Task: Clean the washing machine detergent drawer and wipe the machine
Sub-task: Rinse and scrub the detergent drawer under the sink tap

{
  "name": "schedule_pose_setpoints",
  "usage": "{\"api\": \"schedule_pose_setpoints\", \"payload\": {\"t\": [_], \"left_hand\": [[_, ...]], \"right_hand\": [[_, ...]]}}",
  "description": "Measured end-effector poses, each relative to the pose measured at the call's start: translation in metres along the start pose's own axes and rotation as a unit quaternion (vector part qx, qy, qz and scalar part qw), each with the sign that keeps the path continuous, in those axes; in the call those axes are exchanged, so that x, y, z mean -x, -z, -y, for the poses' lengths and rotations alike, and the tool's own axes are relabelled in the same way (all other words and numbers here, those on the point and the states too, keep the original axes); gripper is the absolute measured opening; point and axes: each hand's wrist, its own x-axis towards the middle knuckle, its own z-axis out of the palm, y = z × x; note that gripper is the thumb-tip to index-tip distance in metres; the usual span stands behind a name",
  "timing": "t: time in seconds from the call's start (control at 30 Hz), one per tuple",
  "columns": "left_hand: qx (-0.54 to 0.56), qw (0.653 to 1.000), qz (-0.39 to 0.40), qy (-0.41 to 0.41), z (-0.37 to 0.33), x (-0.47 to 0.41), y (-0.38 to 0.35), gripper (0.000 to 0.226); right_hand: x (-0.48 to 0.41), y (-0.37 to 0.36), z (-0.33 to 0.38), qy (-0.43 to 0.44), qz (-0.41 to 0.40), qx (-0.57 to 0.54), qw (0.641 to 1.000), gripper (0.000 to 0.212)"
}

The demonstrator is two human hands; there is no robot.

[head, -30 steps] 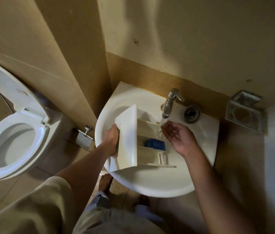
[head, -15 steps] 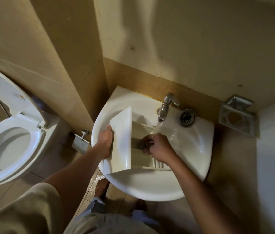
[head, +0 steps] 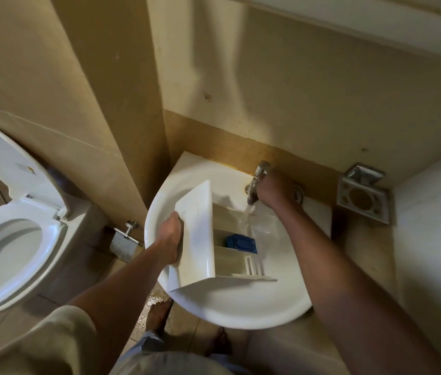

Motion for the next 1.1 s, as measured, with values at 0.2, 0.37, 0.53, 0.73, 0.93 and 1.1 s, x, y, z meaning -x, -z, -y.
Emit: {"api": "schedule_pose_setpoints", "payload": {"t": [0.2,0.37,0.53,0.73,0.93,1.1], "left_hand": [[0.011,1.000,-0.020,0.019,-0.003,0.013,-0.006,0.040],[0.023,0.999,-0.038,0.018,0.000,0.021,-0.020,0.050],[0.086,0.993,-0.069,0.034,0.011,0.045,-0.035,0.057],[0.169,0.984,0.057,-0.030,-0.003,0.095,-0.039,0.035],[0.226,0.958,0.164,-0.065,-0.032,0.135,-0.039,0.005],[0.219,0.953,0.193,-0.078,-0.052,0.152,-0.035,0.010]], "right_hand": [[-0.003,-0.014,0.005,-0.019,0.025,-0.104,0.994,0.052],[0.052,-0.007,-0.031,-0.032,0.095,-0.295,0.950,0.034],[0.092,-0.003,-0.045,0.007,0.281,-0.296,0.913,0.065],[0.090,0.034,-0.053,0.018,0.116,-0.315,0.942,0.022],[0.110,0.066,-0.053,-0.044,-0.040,-0.402,0.914,0.035],[0.144,0.071,-0.058,-0.116,0.010,-0.486,0.866,0.057]]}}
